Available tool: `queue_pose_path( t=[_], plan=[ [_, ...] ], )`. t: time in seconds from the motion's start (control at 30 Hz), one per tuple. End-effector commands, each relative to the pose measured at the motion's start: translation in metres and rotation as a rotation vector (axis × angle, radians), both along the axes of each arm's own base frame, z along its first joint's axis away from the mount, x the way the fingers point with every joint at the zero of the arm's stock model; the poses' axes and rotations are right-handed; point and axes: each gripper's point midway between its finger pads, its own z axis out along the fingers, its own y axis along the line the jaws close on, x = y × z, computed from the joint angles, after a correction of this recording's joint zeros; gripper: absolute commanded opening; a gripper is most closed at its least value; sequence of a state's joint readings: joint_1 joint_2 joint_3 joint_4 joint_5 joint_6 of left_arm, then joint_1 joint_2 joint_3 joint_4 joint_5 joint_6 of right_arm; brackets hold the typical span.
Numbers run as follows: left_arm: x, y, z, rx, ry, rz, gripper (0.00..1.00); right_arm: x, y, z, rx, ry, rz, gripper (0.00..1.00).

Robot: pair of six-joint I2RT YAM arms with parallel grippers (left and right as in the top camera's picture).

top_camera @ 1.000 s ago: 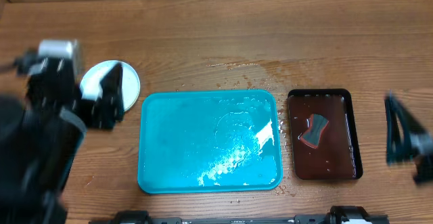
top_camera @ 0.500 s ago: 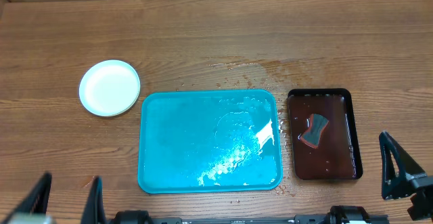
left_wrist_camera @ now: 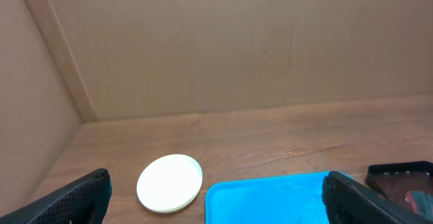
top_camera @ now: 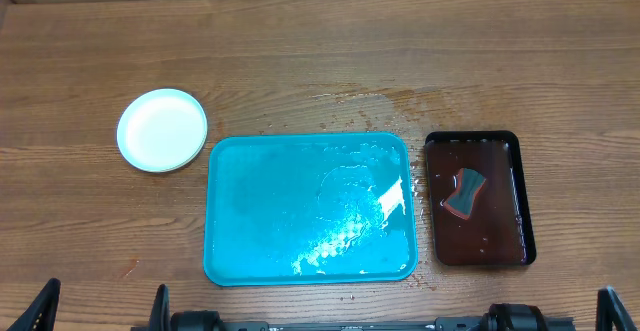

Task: Clean dirty plates on tray and stack at the side

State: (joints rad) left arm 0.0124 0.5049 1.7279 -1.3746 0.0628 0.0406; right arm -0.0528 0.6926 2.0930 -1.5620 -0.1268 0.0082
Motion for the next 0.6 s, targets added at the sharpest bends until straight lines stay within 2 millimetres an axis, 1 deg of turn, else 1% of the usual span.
queue_pose_path(
  t=[0.0, 0.33, 0.47, 0.5, 0.57],
  plan=[
    [-0.001, 0.003, -0.005, 0.012, 0.023, 0.013, 1.0, 0.016, -0.001, -0.004, 0.014, 0.042, -0.005, 1.0],
    [-0.008, 0.003, -0.037, 0.01, 0.154, 0.009, 1.0, 0.027, 0.002, -0.016, 0.028, 0.09, 0.015, 1.0],
    [-0.014, 0.003, -0.051, 0.01, 0.217, 0.009, 1.0, 0.027, 0.007, -0.016, 0.032, 0.09, 0.044, 1.0],
    [-0.017, 0.003, -0.059, 0.01, 0.25, 0.009, 1.0, 0.027, 0.008, -0.015, 0.033, 0.088, 0.047, 1.0],
    [-0.02, 0.003, -0.066, 0.01, 0.283, 0.008, 1.0, 0.027, 0.008, -0.015, 0.032, 0.087, 0.047, 1.0]
  ],
)
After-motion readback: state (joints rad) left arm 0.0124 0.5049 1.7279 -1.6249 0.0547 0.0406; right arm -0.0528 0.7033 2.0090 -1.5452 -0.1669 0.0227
